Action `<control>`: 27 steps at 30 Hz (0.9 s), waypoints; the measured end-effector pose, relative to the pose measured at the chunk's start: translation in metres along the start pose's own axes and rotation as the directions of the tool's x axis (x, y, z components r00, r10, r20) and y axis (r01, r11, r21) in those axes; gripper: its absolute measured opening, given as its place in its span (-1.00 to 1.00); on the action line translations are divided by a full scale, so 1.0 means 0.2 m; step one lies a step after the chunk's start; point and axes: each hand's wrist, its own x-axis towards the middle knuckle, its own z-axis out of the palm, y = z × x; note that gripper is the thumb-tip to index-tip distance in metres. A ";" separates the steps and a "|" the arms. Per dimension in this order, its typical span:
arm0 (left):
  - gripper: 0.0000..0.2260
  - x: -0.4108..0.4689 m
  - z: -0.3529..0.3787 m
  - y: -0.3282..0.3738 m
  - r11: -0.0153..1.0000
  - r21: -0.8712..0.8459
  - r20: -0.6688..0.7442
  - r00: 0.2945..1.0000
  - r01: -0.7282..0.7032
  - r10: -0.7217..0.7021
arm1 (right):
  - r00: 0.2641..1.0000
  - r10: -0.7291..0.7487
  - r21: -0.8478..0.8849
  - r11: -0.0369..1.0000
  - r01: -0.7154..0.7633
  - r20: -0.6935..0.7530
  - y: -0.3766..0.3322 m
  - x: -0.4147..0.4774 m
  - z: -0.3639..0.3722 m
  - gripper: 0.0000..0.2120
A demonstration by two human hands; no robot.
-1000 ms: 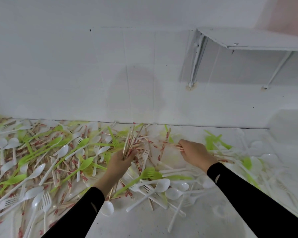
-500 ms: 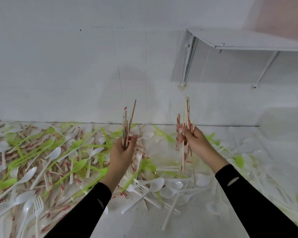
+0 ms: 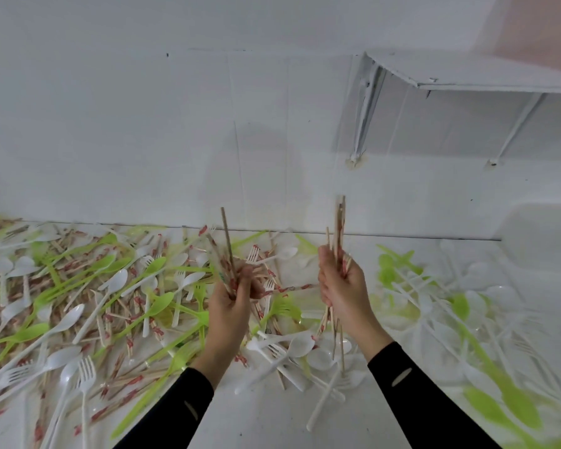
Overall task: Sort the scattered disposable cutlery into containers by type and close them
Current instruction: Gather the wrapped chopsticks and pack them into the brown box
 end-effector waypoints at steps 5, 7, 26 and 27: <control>-0.73 -0.09 -0.03 -0.12 0.995 0.053 0.046 0.995 0.089 -0.092 | 0.990 0.139 -0.202 0.970 -0.132 0.023 0.16 -0.14 -0.03 -0.54; -0.72 -0.12 -0.04 -0.16 0.986 0.098 0.075 0.987 0.138 -0.145 | 0.981 0.194 -0.248 0.951 -0.183 0.021 0.23 -0.18 -0.07 -0.54; -0.55 0.10 -0.11 -0.10 0.965 0.108 0.008 0.971 0.237 -0.240 | 0.910 0.314 -0.960 0.160 0.229 0.269 0.38 0.29 -0.09 -0.66; -0.57 0.11 -0.12 -0.10 0.964 0.107 0.010 0.969 0.245 -0.248 | 0.913 0.307 -0.962 0.130 0.240 0.269 0.38 0.30 -0.10 -0.68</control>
